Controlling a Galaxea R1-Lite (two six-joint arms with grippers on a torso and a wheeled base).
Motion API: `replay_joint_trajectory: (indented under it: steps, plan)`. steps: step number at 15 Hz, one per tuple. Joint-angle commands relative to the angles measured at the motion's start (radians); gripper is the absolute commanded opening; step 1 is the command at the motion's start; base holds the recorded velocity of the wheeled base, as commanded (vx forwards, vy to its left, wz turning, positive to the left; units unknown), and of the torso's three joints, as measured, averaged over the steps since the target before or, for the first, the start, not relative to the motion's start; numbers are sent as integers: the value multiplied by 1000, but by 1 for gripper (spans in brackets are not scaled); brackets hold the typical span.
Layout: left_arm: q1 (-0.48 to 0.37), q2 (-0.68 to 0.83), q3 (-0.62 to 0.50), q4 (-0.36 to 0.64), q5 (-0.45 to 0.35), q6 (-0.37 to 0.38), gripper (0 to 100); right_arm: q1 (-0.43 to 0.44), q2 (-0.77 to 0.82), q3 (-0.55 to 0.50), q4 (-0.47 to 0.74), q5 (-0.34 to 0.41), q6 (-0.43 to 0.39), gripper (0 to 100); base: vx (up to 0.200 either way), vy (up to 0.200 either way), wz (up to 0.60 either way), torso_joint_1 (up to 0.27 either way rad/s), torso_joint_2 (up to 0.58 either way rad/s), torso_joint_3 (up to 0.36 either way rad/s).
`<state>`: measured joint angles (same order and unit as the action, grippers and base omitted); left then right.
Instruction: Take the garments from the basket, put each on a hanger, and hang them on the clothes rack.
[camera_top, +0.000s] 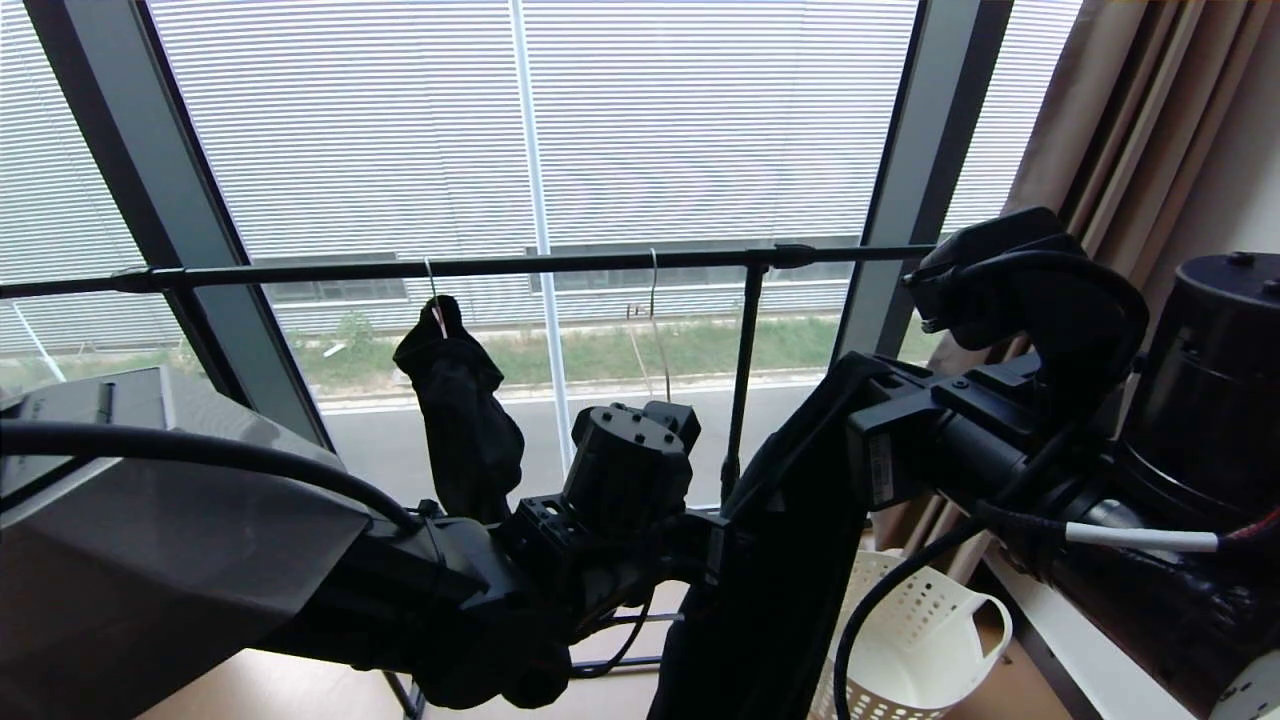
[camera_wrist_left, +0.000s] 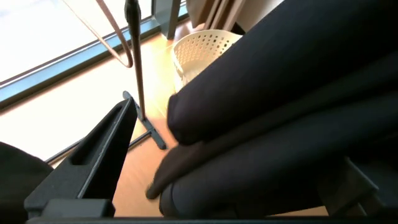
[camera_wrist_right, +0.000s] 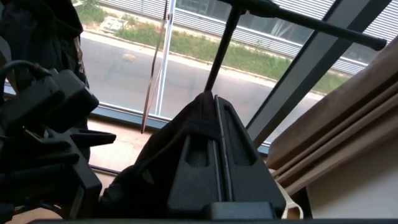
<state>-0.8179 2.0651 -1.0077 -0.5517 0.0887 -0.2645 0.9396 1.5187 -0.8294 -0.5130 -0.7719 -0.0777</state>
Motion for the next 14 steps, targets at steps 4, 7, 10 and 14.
replay_joint_trajectory:
  steps: [4,7,10,14]
  plan:
    - [0,33,18,-1,2,-1,100,-12,-9,3,-2,0,-2,0,0,0,0,0,0,0]
    - [-10,-11,73,-1,49,4,100,-77,1,-4,-6,6,-2,0,0,0,0,0,0,0]
    - [-21,-85,144,-4,54,2,100,-136,23,-11,-12,8,-2,0,0,0,0,0,0,0]
    - [-56,-207,221,-4,62,5,100,-182,63,-20,-13,10,-1,0,0,0,0,0,0,0]
